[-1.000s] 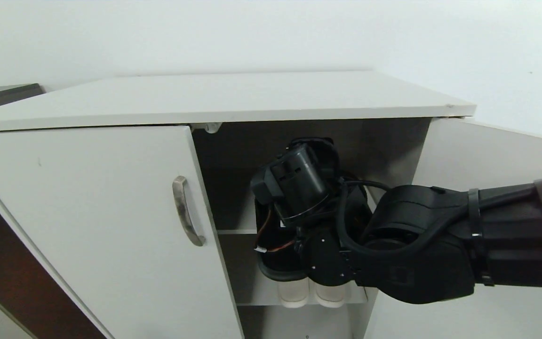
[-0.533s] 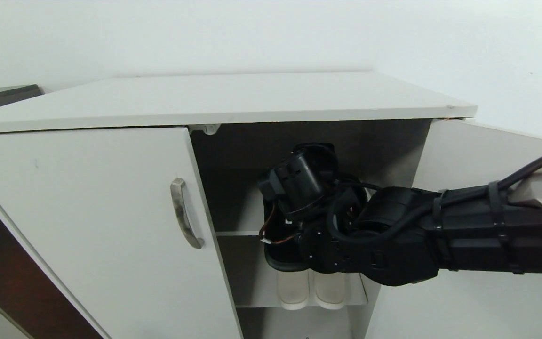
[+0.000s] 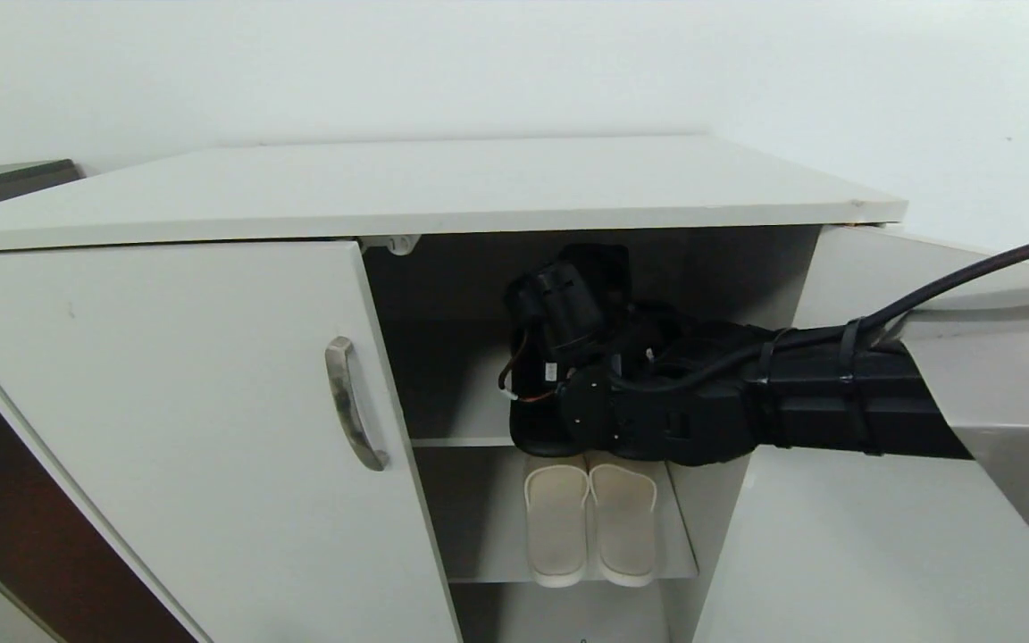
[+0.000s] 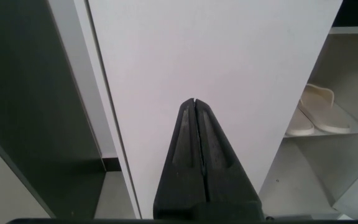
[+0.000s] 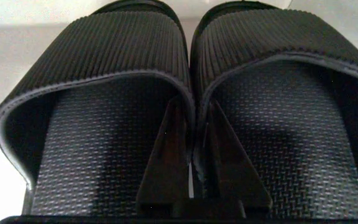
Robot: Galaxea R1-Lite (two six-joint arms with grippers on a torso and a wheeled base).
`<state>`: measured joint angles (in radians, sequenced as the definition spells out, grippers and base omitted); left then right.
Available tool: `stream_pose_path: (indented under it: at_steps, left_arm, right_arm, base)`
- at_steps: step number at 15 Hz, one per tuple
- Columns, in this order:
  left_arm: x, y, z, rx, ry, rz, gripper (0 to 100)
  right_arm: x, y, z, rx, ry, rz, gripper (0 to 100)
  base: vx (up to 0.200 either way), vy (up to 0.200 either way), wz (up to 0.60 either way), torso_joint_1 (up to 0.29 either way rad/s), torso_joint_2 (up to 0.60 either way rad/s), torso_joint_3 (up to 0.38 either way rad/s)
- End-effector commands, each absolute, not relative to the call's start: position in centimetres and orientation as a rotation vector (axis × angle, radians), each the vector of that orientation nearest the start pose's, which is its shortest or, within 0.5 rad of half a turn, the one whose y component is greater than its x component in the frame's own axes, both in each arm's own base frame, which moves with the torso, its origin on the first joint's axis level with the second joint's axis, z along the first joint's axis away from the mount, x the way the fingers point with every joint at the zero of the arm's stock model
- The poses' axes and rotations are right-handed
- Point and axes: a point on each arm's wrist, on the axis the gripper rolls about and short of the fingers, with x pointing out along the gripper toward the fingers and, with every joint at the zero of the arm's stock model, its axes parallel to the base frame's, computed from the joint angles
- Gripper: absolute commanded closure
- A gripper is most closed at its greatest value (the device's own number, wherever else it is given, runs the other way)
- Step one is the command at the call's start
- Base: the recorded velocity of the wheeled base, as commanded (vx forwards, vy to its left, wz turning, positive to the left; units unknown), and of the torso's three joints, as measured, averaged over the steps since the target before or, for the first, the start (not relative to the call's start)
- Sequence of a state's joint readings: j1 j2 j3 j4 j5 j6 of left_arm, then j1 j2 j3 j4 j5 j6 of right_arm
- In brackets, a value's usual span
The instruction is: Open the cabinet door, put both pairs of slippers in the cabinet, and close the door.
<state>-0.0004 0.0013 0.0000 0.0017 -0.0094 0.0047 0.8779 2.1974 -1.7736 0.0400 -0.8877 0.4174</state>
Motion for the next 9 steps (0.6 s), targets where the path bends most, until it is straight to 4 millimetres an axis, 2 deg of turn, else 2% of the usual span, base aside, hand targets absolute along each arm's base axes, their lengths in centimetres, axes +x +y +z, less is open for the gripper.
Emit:
stream_pose_path:
  at_steps: [1,3,8,9]
  left_arm:
    - [-2.27,-0.02,7.54,0.005,0.003,-0.009,100]
    - [-2.27,-0.02,7.54,0.005,0.003,-0.009,100]
    - [-2.27,-0.02,7.54,0.005,0.003,-0.009,100]
    - [-2.27,-0.02,7.54,0.005,0.003,-0.009,100]
  right_arm:
    - [31.39,34.04,18.62,0.040,0.289,-0.084,100]
    - [32.06,34.27,18.31,0.039,0.286,-0.090,100]
    - [32.29,34.45,17.83,0.032,0.297,-0.081,100]
    - [32.29,34.45,17.82,0.028,0.298,-0.081,0]
  base:
    - [0.000,0.000,0.00,0.000,0.00,0.000]
    - [0.000,0.000,0.00,0.000,0.00,0.000]
    - [0.000,0.000,0.00,0.000,0.00,0.000]
    - [0.000,0.000,0.00,0.000,0.00,0.000]
